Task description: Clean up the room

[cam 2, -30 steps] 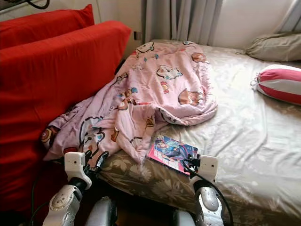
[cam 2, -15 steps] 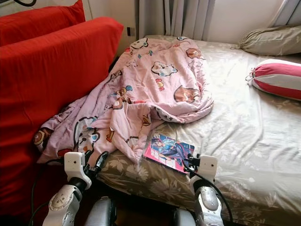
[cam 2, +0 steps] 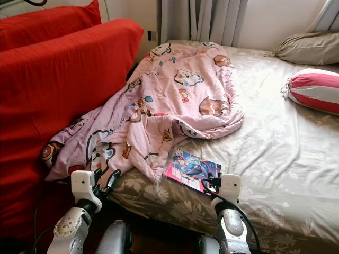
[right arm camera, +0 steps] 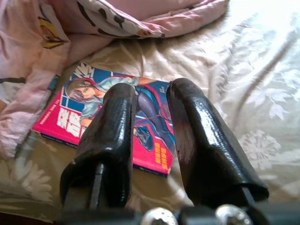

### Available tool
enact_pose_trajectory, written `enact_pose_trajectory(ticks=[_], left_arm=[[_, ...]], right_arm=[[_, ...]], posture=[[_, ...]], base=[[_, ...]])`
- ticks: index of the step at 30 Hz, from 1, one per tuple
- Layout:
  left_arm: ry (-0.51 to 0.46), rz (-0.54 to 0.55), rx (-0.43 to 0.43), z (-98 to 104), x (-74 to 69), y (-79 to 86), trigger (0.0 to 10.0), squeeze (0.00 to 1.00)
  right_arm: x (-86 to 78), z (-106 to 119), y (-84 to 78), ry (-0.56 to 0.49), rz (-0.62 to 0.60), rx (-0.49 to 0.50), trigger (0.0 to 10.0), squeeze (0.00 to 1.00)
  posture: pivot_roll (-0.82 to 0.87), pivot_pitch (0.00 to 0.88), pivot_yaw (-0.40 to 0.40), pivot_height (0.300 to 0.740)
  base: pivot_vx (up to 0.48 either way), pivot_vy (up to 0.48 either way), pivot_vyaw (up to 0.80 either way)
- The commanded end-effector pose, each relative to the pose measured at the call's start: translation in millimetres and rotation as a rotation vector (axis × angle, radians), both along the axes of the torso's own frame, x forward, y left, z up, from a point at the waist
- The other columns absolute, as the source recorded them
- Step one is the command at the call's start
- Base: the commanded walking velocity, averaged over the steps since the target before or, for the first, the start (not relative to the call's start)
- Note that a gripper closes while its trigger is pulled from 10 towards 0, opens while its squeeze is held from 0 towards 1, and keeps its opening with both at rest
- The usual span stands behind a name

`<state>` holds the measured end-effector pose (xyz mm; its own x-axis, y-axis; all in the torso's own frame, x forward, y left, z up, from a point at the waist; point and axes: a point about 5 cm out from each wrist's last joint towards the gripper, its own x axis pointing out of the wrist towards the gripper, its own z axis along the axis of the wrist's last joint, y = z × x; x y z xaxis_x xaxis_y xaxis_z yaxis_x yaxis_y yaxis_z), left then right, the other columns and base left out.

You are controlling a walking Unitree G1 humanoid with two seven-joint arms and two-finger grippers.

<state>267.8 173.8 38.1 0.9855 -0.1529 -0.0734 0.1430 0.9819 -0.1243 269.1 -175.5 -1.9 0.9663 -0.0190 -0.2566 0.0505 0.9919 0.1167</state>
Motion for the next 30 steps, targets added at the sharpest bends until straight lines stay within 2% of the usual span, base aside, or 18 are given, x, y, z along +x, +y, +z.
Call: enact_pose_trajectory(ticks=[1, 5, 10, 30], left_arm=[[-0.002, -0.008, -0.006, -0.1, -0.5, -1.1, 10.0, 0.0], [-0.003, -0.008, -0.005, 0.1, -0.5, -1.0, 10.0, 0.0], [-0.005, -0.016, 0.0, 0.6, 0.2, -1.4, 10.0, 0.0], [-0.005, -0.033, 0.004, 1.8, 1.0, -4.1, 10.0, 0.0]], right_arm=[[1.0, 0.1, 0.9, 0.002, 0.007, -0.007, 10.0, 0.0], [1.1, 0.1, 2.6, 0.002, 0.013, -0.006, 10.0, 0.0], [0.4, -0.4, 8.4, -0.004, 0.038, 0.004, 10.0, 0.0], [-1.1, -1.2, 13.1, -0.01, 0.062, 0.014, 10.0, 0.0]], posture=[[0.08, 0.032, -0.019, 0.621], [0.08, 0.027, -0.018, 0.621], [0.08, 0.025, -0.018, 0.621], [0.08, 0.053, -0.022, 0.621]], base=[[0.0, 0.0, 0.0], [0.0, 0.0, 0.0], [0.148, 0.0, 0.64], [0.262, 0.0, 0.0]])
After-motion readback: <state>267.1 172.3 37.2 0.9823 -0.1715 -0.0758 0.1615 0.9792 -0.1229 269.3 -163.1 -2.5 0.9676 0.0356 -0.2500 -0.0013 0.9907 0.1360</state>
